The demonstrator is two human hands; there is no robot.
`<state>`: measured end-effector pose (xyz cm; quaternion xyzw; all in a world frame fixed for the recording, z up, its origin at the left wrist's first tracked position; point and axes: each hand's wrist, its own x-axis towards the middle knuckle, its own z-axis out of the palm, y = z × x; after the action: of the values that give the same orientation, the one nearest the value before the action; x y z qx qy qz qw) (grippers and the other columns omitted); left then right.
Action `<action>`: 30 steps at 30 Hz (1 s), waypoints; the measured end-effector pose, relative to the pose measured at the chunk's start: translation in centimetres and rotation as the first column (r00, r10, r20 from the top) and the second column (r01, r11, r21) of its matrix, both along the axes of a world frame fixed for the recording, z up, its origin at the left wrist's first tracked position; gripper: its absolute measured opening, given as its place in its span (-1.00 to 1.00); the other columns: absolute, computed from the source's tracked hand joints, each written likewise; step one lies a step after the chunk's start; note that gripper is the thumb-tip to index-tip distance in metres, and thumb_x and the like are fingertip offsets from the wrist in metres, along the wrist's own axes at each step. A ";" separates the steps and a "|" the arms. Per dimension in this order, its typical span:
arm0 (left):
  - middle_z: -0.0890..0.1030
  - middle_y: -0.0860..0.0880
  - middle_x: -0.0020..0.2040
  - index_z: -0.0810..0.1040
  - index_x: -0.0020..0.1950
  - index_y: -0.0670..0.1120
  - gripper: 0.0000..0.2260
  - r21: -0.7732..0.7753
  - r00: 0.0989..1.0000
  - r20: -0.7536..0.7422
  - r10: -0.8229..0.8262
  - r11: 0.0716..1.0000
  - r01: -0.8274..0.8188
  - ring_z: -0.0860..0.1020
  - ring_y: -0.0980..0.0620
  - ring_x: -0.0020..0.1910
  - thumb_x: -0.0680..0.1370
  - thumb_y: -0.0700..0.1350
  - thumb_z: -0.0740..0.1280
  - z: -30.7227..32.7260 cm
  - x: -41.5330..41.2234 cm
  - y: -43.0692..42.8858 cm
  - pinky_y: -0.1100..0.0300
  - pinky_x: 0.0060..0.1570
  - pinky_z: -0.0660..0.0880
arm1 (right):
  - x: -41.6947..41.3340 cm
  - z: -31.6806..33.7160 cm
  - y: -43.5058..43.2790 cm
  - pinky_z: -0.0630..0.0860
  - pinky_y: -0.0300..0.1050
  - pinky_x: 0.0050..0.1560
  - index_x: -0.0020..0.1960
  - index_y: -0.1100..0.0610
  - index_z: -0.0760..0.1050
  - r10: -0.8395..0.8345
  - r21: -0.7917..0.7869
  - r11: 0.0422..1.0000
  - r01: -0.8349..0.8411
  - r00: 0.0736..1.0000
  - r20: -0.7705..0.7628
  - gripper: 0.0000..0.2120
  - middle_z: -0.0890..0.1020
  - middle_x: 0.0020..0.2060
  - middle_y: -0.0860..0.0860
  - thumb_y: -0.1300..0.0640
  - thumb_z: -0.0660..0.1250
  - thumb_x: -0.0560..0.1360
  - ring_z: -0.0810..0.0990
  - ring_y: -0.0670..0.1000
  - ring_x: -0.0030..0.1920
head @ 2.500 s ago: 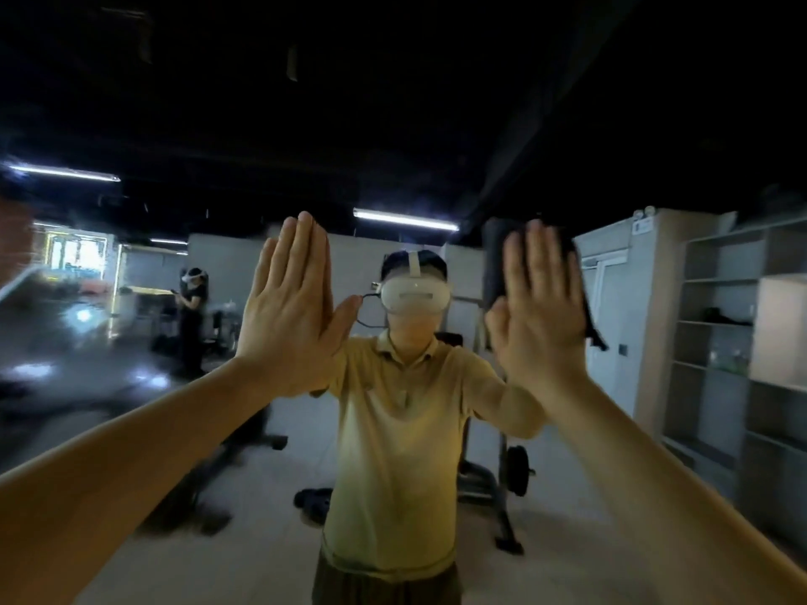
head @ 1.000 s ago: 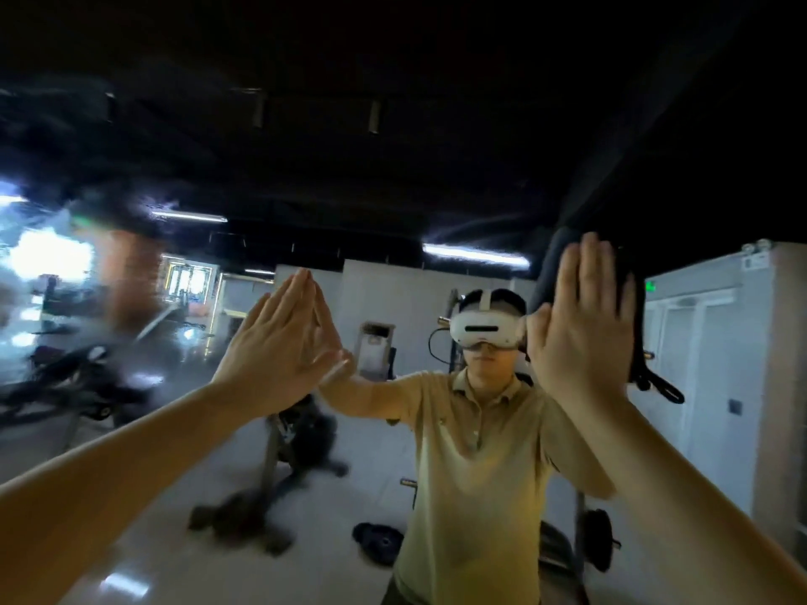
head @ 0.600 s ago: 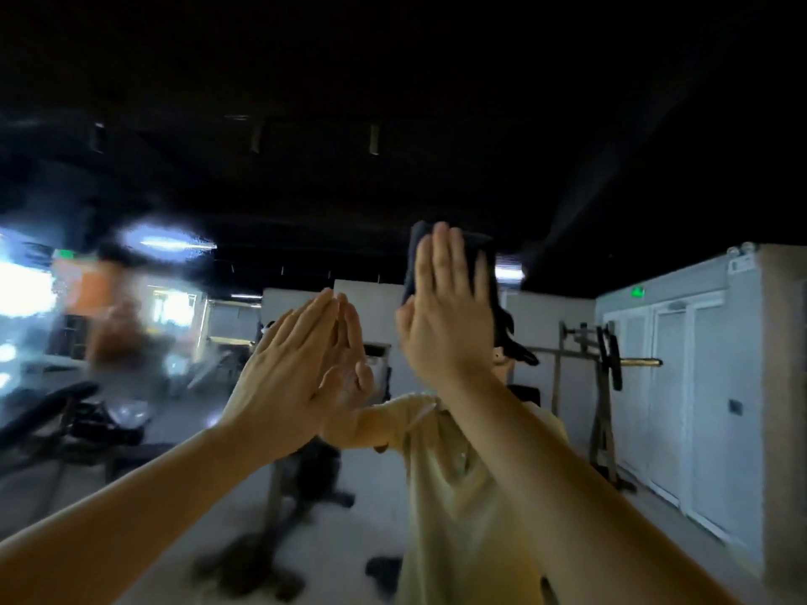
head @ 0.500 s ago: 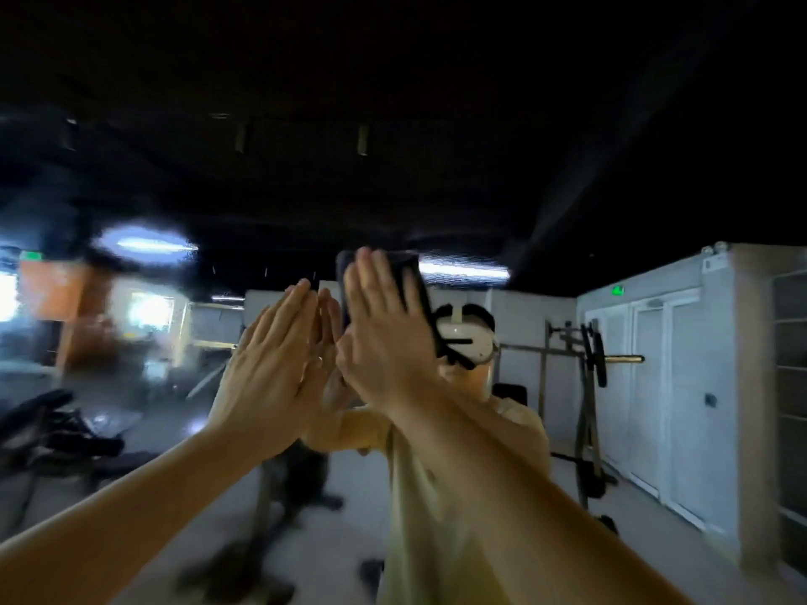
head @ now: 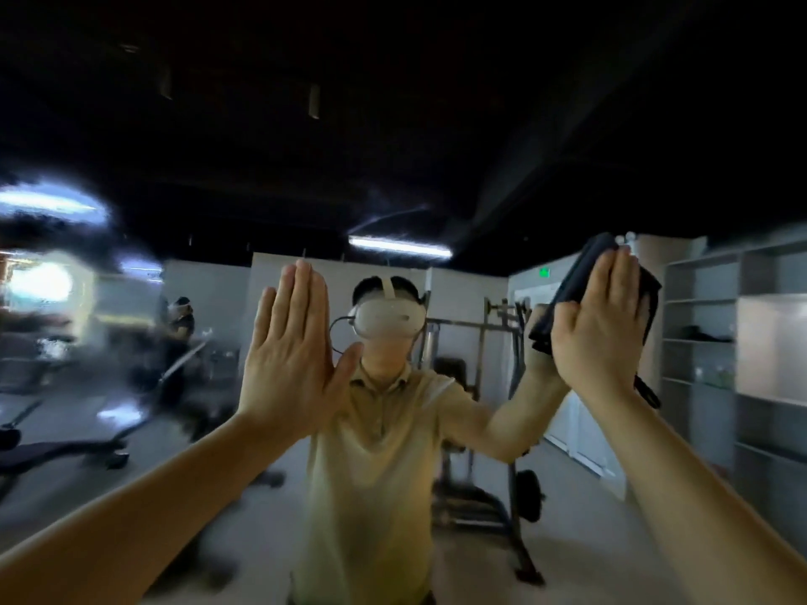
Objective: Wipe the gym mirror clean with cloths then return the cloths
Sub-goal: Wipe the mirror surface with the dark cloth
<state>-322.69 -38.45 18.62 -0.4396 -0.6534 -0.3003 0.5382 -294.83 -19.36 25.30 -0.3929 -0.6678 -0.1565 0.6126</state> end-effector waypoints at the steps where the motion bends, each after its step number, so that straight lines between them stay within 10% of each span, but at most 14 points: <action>1: -0.14 -0.21 0.72 -0.15 0.70 -0.25 -0.20 -0.013 1.000 -0.004 -0.001 1.000 0.001 -0.18 -0.12 0.70 0.70 0.29 0.00 0.0 0.0 -0.2 -0.06 0.66 -0.19 | -1.0 -1.0 -0.8 0.08 0.34 0.61 0.67 0.31 0.03 0.006 -0.018 1.000 -0.007 0.999 -0.041 -0.26 0.06 0.67 0.24 -0.01 -0.10 0.55 0.04 0.22 0.67; 8: -0.14 -0.09 0.73 -0.11 0.72 -0.16 -0.32 -0.093 0.994 0.020 -0.105 0.990 0.106 -0.21 0.04 0.70 0.74 0.23 -0.08 0.2 -1.1 -2.7 0.09 0.65 -0.25 | -14.3 -11.5 -9.0 -0.05 0.29 0.62 0.69 0.23 -0.16 0.099 0.238 0.956 -0.174 0.949 0.298 -0.28 -0.15 0.69 0.17 -0.02 0.05 0.68 -0.16 0.15 0.69; 14: 0.04 -0.19 0.71 0.06 0.70 -0.24 -0.44 -0.006 0.969 -0.026 -0.247 0.969 0.247 0.00 -0.12 0.71 0.72 -0.03 -0.01 -4.0 0.5 -4.2 -0.15 0.66 0.00 | -13.6 -14.4 -9.7 -0.07 0.20 0.67 0.69 0.23 -0.03 0.038 0.347 0.860 -0.374 0.726 0.687 -0.31 -0.05 0.68 0.18 0.02 0.06 0.64 -0.14 0.14 0.69; 23: -0.16 -0.19 0.71 -0.16 0.70 -0.24 -0.32 -0.074 0.997 0.037 -0.075 0.994 0.077 -0.19 -0.10 0.70 0.75 0.13 0.03 -5.9 -0.1 -2.4 -0.03 0.67 -0.21 | -7.2 -8.6 -3.9 0.01 0.30 0.64 0.68 0.28 -0.09 0.044 0.054 0.998 -0.044 0.999 -0.005 -0.26 -0.03 0.68 0.23 -0.01 0.02 0.60 -0.07 0.19 0.68; 30: 0.18 -0.12 0.68 0.21 0.67 -0.21 -0.48 -0.004 0.952 0.065 -0.300 0.954 0.300 0.10 -0.02 0.69 0.75 0.01 -0.01 -5.5 -0.9 -5.8 -0.05 0.66 0.08 | -19.6 -13.6 -12.4 -0.09 0.19 0.67 0.69 0.22 -0.04 0.200 0.317 0.868 -0.382 0.854 0.480 -0.35 -0.01 0.68 0.18 -0.03 0.09 0.73 -0.11 0.14 0.69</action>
<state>-323.62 -44.21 13.08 -0.5276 -0.5979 -0.3879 0.4623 -314.44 -31.75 11.65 -0.1063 -0.7925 -0.2761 0.5333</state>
